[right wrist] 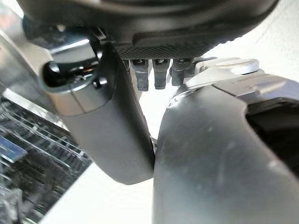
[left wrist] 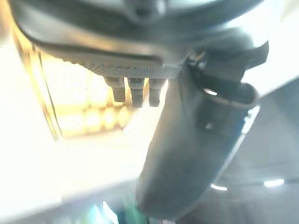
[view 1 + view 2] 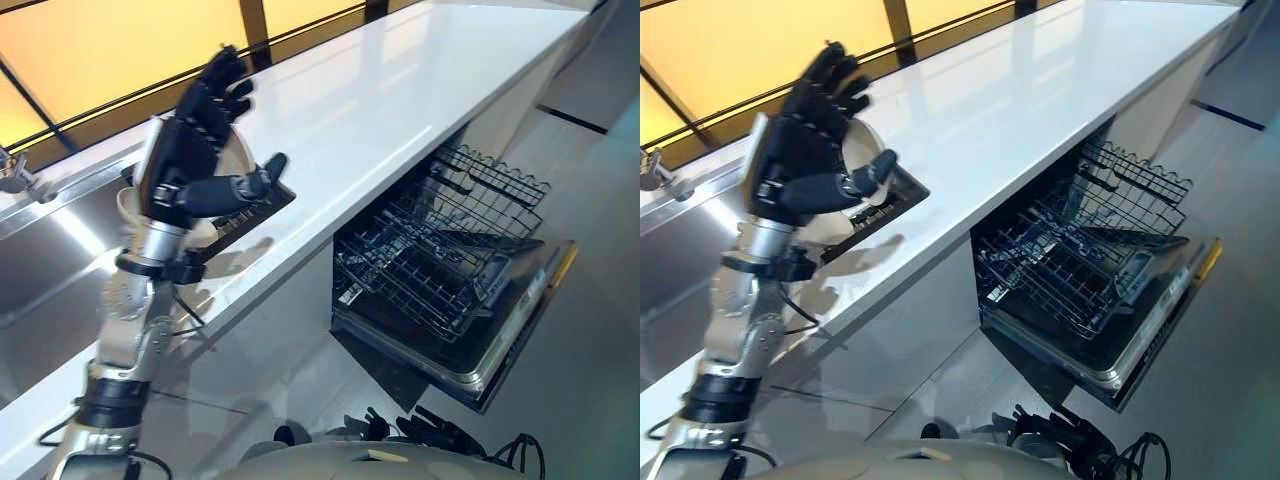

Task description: Pick up plates and place into dishwasher.

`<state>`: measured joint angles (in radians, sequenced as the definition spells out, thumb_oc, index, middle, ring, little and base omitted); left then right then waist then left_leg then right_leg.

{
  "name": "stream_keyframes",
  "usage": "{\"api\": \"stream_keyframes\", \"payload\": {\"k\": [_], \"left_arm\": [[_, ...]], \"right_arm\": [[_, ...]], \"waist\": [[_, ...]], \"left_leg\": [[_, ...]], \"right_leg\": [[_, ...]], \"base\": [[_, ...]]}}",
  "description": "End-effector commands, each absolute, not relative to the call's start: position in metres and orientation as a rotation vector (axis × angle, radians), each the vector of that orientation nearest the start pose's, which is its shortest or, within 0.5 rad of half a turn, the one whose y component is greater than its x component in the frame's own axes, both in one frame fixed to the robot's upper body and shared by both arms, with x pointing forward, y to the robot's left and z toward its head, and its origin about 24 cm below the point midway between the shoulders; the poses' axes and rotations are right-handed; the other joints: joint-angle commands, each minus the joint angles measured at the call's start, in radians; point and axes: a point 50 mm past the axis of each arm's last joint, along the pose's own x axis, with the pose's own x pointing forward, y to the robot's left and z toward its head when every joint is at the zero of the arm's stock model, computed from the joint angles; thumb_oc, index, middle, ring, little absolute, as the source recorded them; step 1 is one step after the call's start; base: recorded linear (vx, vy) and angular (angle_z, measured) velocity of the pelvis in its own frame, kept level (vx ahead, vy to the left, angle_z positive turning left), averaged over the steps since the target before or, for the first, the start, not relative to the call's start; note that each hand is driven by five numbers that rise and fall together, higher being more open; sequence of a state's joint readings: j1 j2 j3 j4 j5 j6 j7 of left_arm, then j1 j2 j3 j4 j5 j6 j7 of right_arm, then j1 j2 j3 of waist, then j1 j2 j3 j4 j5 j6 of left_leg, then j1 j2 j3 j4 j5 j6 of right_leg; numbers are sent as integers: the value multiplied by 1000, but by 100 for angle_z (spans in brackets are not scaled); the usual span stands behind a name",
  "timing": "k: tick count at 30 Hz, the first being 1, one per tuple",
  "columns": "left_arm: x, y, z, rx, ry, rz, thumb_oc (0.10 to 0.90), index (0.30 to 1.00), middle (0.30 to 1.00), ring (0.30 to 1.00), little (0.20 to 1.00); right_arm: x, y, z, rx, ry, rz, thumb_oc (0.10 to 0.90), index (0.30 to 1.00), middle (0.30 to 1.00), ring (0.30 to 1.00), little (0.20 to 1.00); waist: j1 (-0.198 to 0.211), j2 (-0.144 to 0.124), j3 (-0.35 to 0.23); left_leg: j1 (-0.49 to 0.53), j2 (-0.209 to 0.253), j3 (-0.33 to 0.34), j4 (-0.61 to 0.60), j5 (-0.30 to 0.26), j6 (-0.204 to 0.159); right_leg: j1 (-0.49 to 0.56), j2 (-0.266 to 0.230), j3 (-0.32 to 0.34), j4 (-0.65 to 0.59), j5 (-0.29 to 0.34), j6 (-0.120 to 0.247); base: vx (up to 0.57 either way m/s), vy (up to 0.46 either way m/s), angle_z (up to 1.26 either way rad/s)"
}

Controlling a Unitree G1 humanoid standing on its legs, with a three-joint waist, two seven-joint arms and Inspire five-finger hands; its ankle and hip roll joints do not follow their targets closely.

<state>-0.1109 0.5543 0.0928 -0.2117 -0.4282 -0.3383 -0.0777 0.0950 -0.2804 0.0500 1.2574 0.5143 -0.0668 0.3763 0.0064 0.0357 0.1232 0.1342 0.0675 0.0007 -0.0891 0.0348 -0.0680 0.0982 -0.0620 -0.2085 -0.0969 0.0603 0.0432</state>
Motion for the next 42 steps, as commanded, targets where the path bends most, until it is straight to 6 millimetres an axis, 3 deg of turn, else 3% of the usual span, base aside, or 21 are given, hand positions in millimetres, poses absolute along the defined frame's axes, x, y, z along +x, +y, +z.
{"api": "stream_keyframes", "payload": {"k": [1, 5, 8, 15, 25, 31, 36, 42], "left_arm": [[238, 254, 232, 529, -899, 150, 800, 900, 900, 900, 900], [235, 299, 237, 888, -832, 477, 800, 900, 900, 900, 900], [234, 329, 255, 1055, -757, 591, 800, 900, 900, 900, 900], [240, 351, 266, 1285, -608, 584, 800, 900, 900, 900, 900], [264, 333, 270, 1603, -398, 263, 800, 900, 900, 900, 900], [279, 314, 266, 1685, -298, 74, 800, 900, 900, 900, 900], [290, 307, 261, 1814, -185, -12, 800, 900, 900, 900, 900], [297, 312, 261, 1924, -39, -49, 800, 900, 900, 900, 900]], "right_arm": [[44, -244, -162, 399, 1177, -174, 800, 900, 900, 900, 900], [43, -249, -161, 382, 1192, -174, 800, 900, 900, 900, 900], [49, -249, -161, 379, 1186, -169, 800, 900, 900, 900, 900], [55, -256, -158, 346, 1200, -161, 800, 900, 900, 900, 900], [62, -267, -154, 310, 1215, -138, 800, 900, 900, 900, 900], [63, -270, -153, 303, 1222, -138, 800, 900, 900, 900, 900], [65, -271, -152, 297, 1224, -136, 800, 900, 900, 900, 900], [68, -272, -152, 294, 1220, -132, 800, 900, 900, 900, 900]], "waist": [[12, 0, -33], [23, 12, -41], [23, 20, -49], [20, 36, -55], [2, 57, -55], [-13, 62, -56], [-24, 61, -56], [-34, 60, -55]], "left_leg": [[13, -105, 30, 12, -121, 87], [7, -106, 27, 13, -115, 83], [3, -106, 31, 15, -111, 81], [5, -108, 40, 19, -113, 81], [14, -111, 47, 15, -113, 85], [19, -115, 54, 14, -116, 91], [23, -118, 59, 13, -118, 96], [22, -121, 65, 18, -122, 102]], "right_leg": [[31, 63, 15, 77, -172, 1], [31, 63, 7, 79, -177, -4], [27, 61, 2, 86, -179, -3], [27, 57, 5, 90, -179, 1], [27, 55, 20, 90, -170, 17], [24, 56, 32, 92, -166, 23], [23, 59, 45, 92, -160, 27], [16, 61, 59, 94, -155, 32]], "base": [[5, 33, 31], [-4, 33, 12], [0, 0, 0], [1, 8, 1], [11, 32, -1], [18, 40, -1], [3, 6, -1], [9, 12, -7]]}}
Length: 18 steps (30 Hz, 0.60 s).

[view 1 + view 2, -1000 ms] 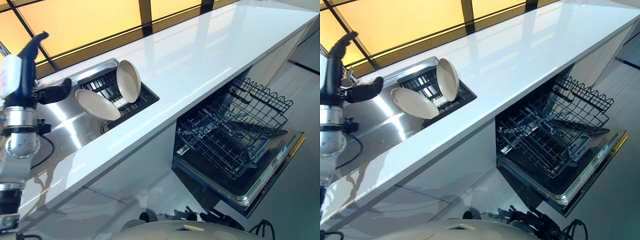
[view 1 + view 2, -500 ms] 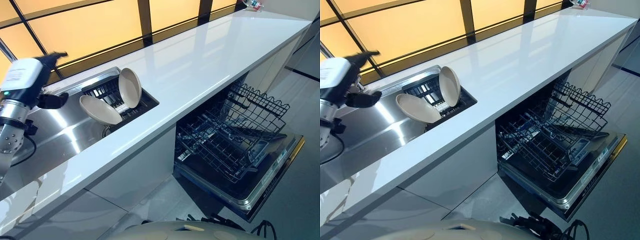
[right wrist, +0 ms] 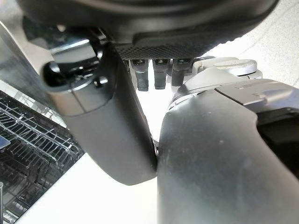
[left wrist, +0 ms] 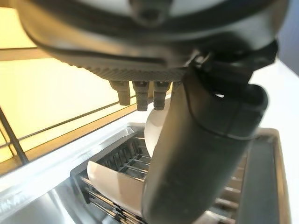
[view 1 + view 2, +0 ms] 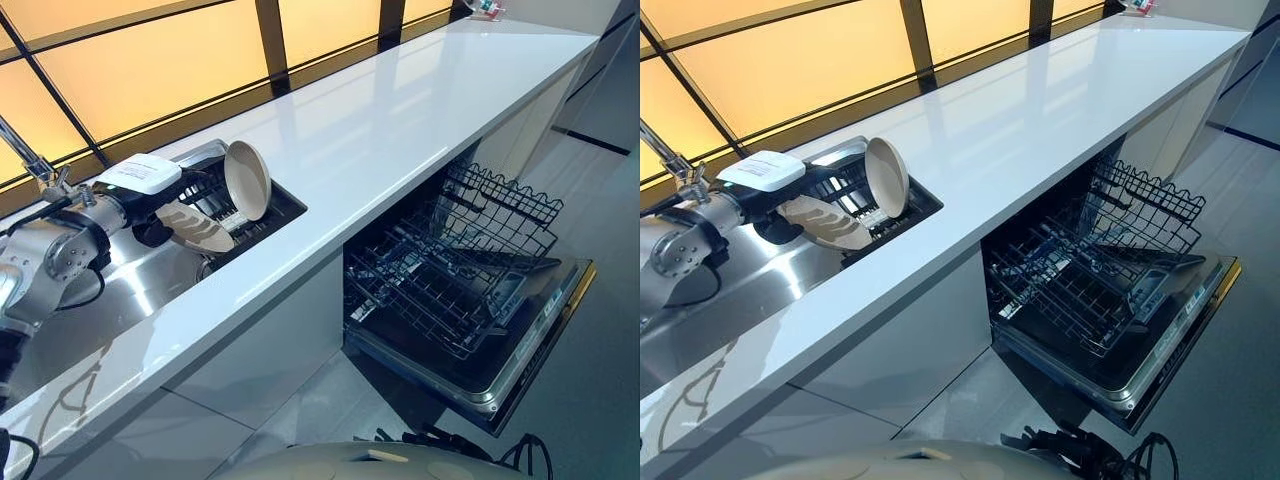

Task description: Pick up plates and place into dishwasher.

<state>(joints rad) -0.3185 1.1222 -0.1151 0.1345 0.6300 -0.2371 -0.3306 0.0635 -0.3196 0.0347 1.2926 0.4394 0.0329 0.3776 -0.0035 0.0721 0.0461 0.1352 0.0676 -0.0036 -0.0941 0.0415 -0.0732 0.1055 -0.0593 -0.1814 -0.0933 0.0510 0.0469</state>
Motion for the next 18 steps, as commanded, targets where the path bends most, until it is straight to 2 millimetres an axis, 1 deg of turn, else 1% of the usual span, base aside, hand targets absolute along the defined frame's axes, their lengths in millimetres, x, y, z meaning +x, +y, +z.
{"api": "stream_keyframes", "payload": {"k": [1, 9, 12, 15, 16, 17, 18], "left_arm": [[299, 313, 260, 1935, -21, -50, 800, 900, 900, 900, 900], [302, 326, 255, 1974, 108, -82, 800, 900, 900, 900, 900], [301, 329, 259, 1964, 126, -80, 800, 900, 900, 900, 900], [301, 329, 265, 1948, 84, -36, 800, 900, 900, 900, 900], [300, 331, 274, 1922, 26, 30, 800, 900, 900, 900, 900], [299, 332, 276, 1912, 9, 53, 800, 900, 900, 900, 900], [298, 333, 283, 1903, -49, 128, 800, 900, 900, 900, 900]], "right_arm": [[68, -272, -152, 295, 1221, -131, 800, 900, 900, 900, 900], [69, -272, -151, 294, 1222, -132, 800, 900, 900, 900, 900], [70, -272, -151, 295, 1220, -135, 800, 900, 900, 900, 900], [70, -272, -151, 295, 1221, -135, 800, 900, 900, 900, 900], [70, -272, -151, 293, 1224, -134, 800, 900, 900, 900, 900], [70, -272, -151, 291, 1225, -133, 800, 900, 900, 900, 900], [70, -272, -151, 293, 1226, -133, 800, 900, 900, 900, 900]], "waist": [[-26, 24, 23], [-30, 25, 27], [-29, 25, 28], [-28, 24, 27], [-26, 24, 26], [-26, 24, 26], [-24, 23, 25]], "left_leg": [[22, -122, 69, 24, -129, 107], [20, -127, 66, 27, -130, 111], [18, -128, 66, 28, -131, 112], [18, -130, 63, 26, -130, 112], [18, -129, 63, 25, -129, 112], [18, -129, 63, 25, -129, 111], [17, -129, 62, 24, -128, 111]], "right_leg": [[9, 59, 34, 91, -145, 28], [5, 62, 45, 92, -141, 30], [4, 62, 45, 91, -140, 31], [4, 62, 46, 89, -140, 31], [4, 63, 45, 88, -140, 31], [4, 63, 46, 88, -140, 31], [5, 63, 44, 87, -140, 30]], "base": [[10, 11, -9], [1, 1, -1], [0, 0, 0], [0, 0, 0], [0, 0, 0], [0, 0, 0], [0, 0, 0]]}}
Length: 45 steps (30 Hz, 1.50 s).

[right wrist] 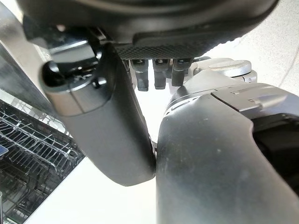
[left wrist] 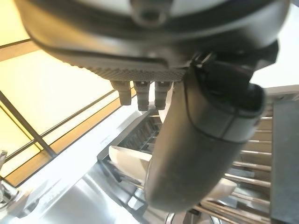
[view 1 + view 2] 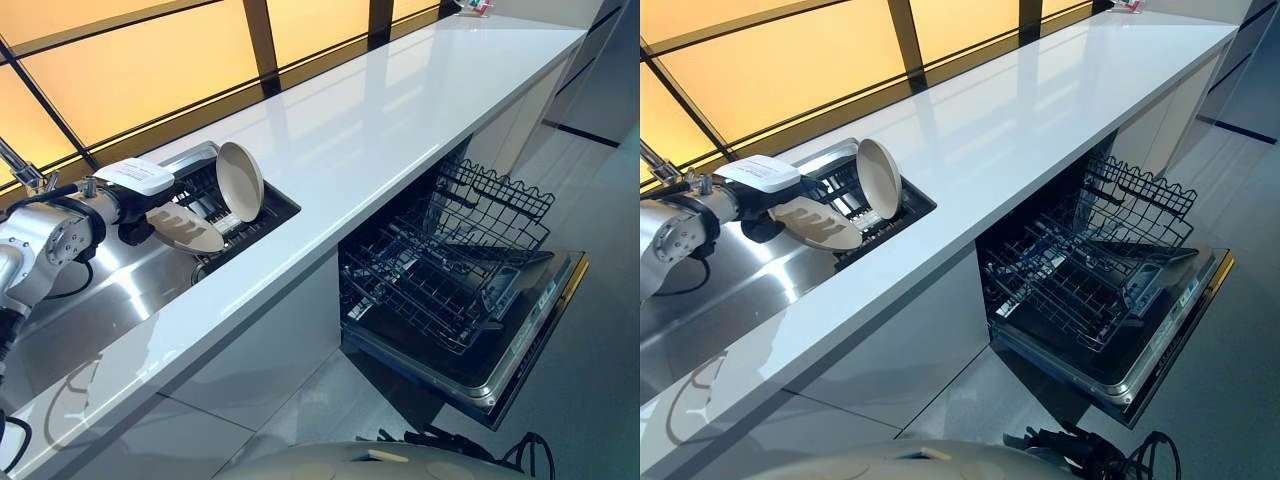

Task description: Pick up plates and place into dishwasher.

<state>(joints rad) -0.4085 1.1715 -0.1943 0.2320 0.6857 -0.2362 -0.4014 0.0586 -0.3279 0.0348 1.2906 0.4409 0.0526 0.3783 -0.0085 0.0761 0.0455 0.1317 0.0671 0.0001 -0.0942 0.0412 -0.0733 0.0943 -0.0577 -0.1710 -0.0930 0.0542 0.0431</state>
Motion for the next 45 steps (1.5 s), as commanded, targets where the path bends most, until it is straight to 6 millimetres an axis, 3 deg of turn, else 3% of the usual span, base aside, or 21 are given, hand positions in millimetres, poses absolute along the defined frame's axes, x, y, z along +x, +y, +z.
{"api": "stream_keyframes", "payload": {"k": [1, 3, 5, 9, 14, 30, 45], "left_arm": [[295, 338, 292, 1884, -118, 240, 800, 900, 900, 900, 900], [287, 348, 307, 1746, -279, 424, 800, 900, 900, 900, 900], [282, 353, 310, 1663, -360, 500, 800, 900, 900, 900, 900], [275, 359, 293, 1642, -423, 566, 800, 900, 900, 900, 900], [271, 363, 278, 1683, -363, 587, 800, 900, 900, 900, 900], [281, 362, 224, 1913, -55, 364, 800, 900, 900, 900, 900], [298, 347, 206, 2097, -20, 214, 800, 900, 900, 900, 900]], "right_arm": [[69, -271, -152, 294, 1227, -133, 800, 900, 900, 900, 900], [67, -270, -152, 296, 1230, -129, 800, 900, 900, 900, 900], [66, -269, -153, 301, 1227, -130, 800, 900, 900, 900, 900], [66, -265, -154, 304, 1226, -124, 800, 900, 900, 900, 900], [64, -263, -155, 298, 1232, -118, 800, 900, 900, 900, 900], [68, -265, -154, 287, 1236, -116, 800, 900, 900, 900, 900], [68, -265, -154, 298, 1235, -117, 800, 900, 900, 900, 900]], "waist": [[-17, 18, 25], [-13, 16, 22], [-9, 15, 22], [-2, 11, 21], [0, 8, 21], [-3, 6, 25], [-39, 9, 28]], "left_leg": [[21, -130, 55, 22, -127, 111], [20, -129, 56, 19, -127, 112], [19, -128, 56, 18, -126, 111], [19, -126, 57, 14, -126, 107], [21, -124, 56, 13, -127, 104], [26, -126, 56, 17, -131, 107], [29, -132, 80, 15, -134, 115]], "right_leg": [[16, 61, 33, 87, -144, 34], [16, 62, 30, 88, -147, 31], [16, 63, 29, 87, -148, 30], [17, 62, 22, 86, -150, 28], [19, 60, 16, 86, -152, 27], [23, 59, 20, 87, -150, 27], [10, 59, 55, 82, -131, 41]], "base": [[0, 0, 0], [0, 0, 0], [0, 0, 0], [0, 0, 0], [0, 0, 0], [0, 0, 0], [17, 13, -5]]}}
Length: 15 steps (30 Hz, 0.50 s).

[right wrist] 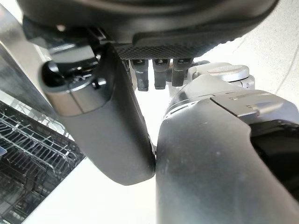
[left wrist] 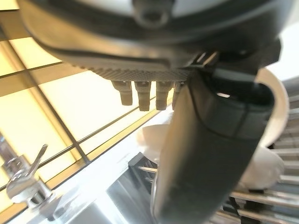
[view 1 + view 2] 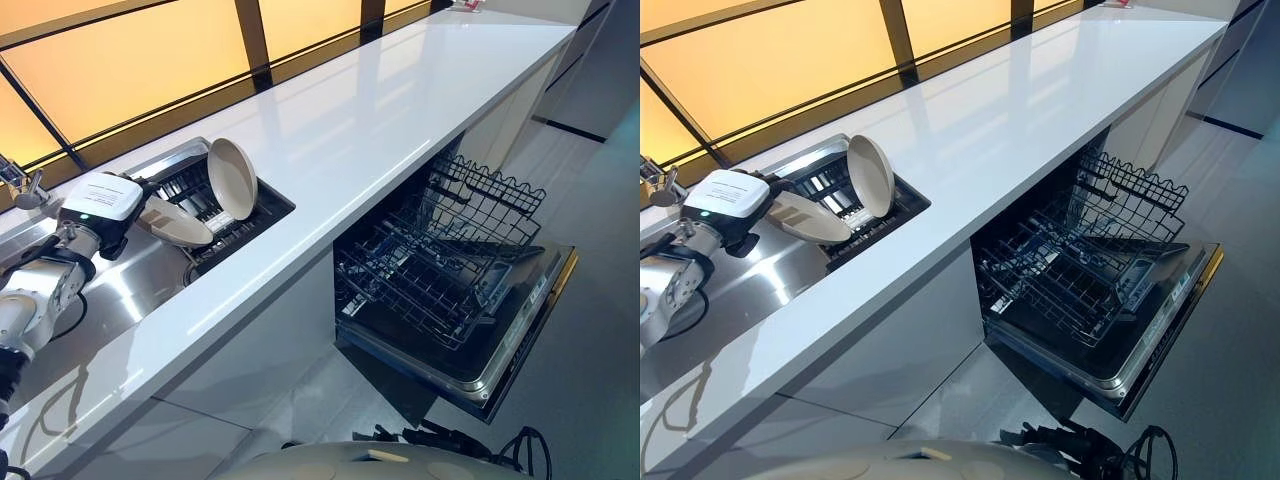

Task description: Pick up plates and place into dishwasher.

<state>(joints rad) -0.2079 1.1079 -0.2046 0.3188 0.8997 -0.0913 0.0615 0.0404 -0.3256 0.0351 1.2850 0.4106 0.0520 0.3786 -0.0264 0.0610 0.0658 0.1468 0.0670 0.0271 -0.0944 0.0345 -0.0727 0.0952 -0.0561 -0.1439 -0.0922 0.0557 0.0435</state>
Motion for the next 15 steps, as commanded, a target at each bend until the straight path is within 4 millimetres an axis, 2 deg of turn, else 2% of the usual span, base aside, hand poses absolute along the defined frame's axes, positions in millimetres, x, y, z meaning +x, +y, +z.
{"api": "stream_keyframes", "payload": {"k": [1, 7, 12, 13, 14, 15], "left_arm": [[299, 346, 204, 2115, -7, 199, 800, 900, 900, 900, 900], [306, 343, 192, 2220, 64, 100, 800, 900, 900, 900, 900], [310, 342, 178, 2258, 192, 8, 800, 900, 900, 900, 900], [311, 343, 175, 2262, 222, -6, 682, 799, 799, 799, 782], [311, 343, 172, 2264, 255, -25, 202, 387, 387, 387, 302], [312, 344, 170, 2266, 288, -39, 100, 300, 300, 300, 200]], "right_arm": [[68, -266, -154, 299, 1235, -119, 800, 900, 900, 900, 900], [67, -267, -153, 304, 1231, -125, 800, 900, 900, 900, 900], [70, -267, -152, 310, 1218, -117, 800, 900, 900, 900, 900], [71, -267, -152, 315, 1212, -115, 800, 900, 900, 900, 900], [72, -267, -152, 324, 1203, -115, 800, 900, 900, 900, 900], [76, -266, -150, 344, 1179, -114, 800, 900, 900, 900, 900]], "waist": [[-25, 25, 10], [-40, 28, 18], [-49, 29, 24], [-51, 28, 25], [-52, 28, 27], [-54, 28, 29]], "left_leg": [[15, -133, 56, 15, -128, 115], [14, -138, 62, 16, -130, 121], [12, -141, 67, 18, -131, 126], [12, -142, 67, 18, -131, 127], [11, -142, 68, 19, -132, 127], [11, -142, 68, 19, -131, 127]], "right_leg": [[9, 58, 31, 81, -131, 42], [1, 58, 50, 82, -123, 46], [-8, 58, 60, 88, -119, 50], [-8, 58, 61, 87, -119, 50], [-9, 58, 61, 87, -118, 51], [-10, 58, 62, 86, -116, 52]], "base": [[24, 15, -6], [32, 22, -13], [23, 15, -8], [17, 5, -9], [8, 2, -8], [2, -1, -5]]}}
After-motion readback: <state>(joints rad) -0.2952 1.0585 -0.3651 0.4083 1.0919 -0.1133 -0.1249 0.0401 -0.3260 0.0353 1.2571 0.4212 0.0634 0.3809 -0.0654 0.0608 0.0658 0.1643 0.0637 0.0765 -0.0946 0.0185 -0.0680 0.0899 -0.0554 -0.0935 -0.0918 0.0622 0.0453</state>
